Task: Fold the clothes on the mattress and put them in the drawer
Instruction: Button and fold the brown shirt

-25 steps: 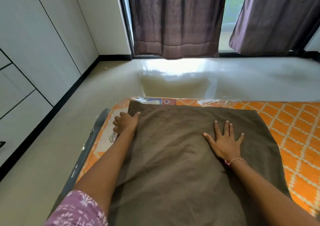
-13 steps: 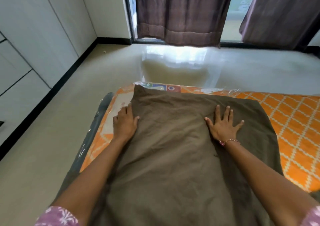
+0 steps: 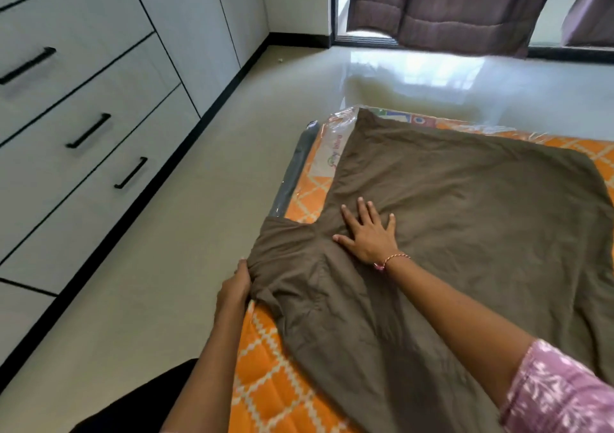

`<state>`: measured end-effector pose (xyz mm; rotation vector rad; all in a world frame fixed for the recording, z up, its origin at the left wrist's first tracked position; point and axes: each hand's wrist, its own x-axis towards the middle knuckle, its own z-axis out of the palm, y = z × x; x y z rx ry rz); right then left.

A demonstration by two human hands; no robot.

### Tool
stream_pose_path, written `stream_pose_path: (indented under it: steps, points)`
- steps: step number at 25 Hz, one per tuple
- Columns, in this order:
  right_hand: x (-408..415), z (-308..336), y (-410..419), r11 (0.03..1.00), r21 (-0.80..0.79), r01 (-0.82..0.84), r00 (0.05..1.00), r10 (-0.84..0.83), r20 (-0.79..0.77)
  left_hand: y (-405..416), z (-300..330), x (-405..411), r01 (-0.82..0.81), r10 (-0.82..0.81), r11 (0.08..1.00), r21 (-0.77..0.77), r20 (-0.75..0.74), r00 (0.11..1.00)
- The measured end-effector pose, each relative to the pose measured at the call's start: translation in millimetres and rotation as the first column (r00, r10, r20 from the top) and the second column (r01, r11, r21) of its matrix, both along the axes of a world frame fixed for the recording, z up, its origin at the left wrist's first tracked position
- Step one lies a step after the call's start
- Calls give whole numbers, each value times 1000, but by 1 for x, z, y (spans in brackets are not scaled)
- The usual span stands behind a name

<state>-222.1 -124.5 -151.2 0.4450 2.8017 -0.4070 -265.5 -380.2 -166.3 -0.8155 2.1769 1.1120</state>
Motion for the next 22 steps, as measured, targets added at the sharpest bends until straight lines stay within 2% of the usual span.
stream_pose_path:
  steps: [1, 2, 3, 5, 7, 8, 9, 10, 11, 12, 13, 14, 15, 16, 17, 18, 20, 21, 22]
  points:
    - [2, 4, -4, 1000, -10, 15, 1000, -15, 10, -5, 4, -4, -64, 55, 984, 166, 57, 997]
    - [6, 8, -10, 999, -28, 34, 999, -33, 11, -9, 10, -11, -72, 54, 973, 221, 88, 995]
    - [11, 10, -17, 997, -49, 52, 999, -52, 6, -12, 13, -16, -120, 98, 967, 223, 110, 989]
    - [18, 13, -28, 994, -83, 72, 997, -72, 4, -15, 18, -23, -301, 286, 929, 213, 99, 953]
    - [19, 17, -33, 992, -95, 87, 996, -86, 18, -18, 20, -29, -463, 521, 778, 425, -25, 853]
    - [18, 20, -34, 989, -109, 100, 995, -98, 19, -17, 27, -30, -508, 655, 659, 554, -93, 749]
    - [17, 25, -35, 986, -129, 104, 994, -105, -3, -12, 40, -30, -466, 733, 562, 683, -150, 663]
    - [17, 30, -37, 980, -170, 101, 992, -112, -54, -3, 57, -28, -362, 733, 570, 738, -258, 629]
    - [16, 38, -39, 963, -252, 93, 982, -130, -134, 8, 74, -24, -219, 655, 666, 713, -418, 629]
    - [14, 47, -41, 907, -412, 90, 954, -197, -227, 20, 90, -18, -56, 518, 780, 623, -593, 616]
    - [12, 61, -41, 755, -648, 100, 901, -345, -263, 36, 104, -9, 130, 313, 876, 465, -752, 580]
    - [12, 78, -40, 485, -870, 95, 840, -508, -191, 52, 115, 5, 319, 65, 912, 257, -860, 507]
    - [12, 94, -34, 193, -979, 71, 800, -597, -60, 68, 120, 21, 495, -199, 868, 33, -892, 407]
    - [16, 106, -23, -43, -999, 16, 779, -626, 39, 87, 122, 41, 646, -443, 744, -170, -850, 285]
    - [24, 111, -10, -192, -981, -36, 752, -651, 100, 103, 119, 62, 758, -643, 567, -323, -748, 162]
    - [35, 110, 1, -252, -966, -53, 716, -684, 140, 117, 110, 81, 829, -787, 376, -415, -615, 49]
    - [70, 90, 13, -207, -978, 20, 627, -759, 174, 134, 82, 118, 861, -940, 48, -507, -314, -133]
    - [90, 77, 14, -137, -985, 106, 590, -788, 173, 138, 67, 133, 839, -961, -69, -539, -190, -201]
    - [106, 63, 14, -50, -979, 199, 588, -793, 160, 139, 54, 144, 805, -962, -140, -576, -114, -248]
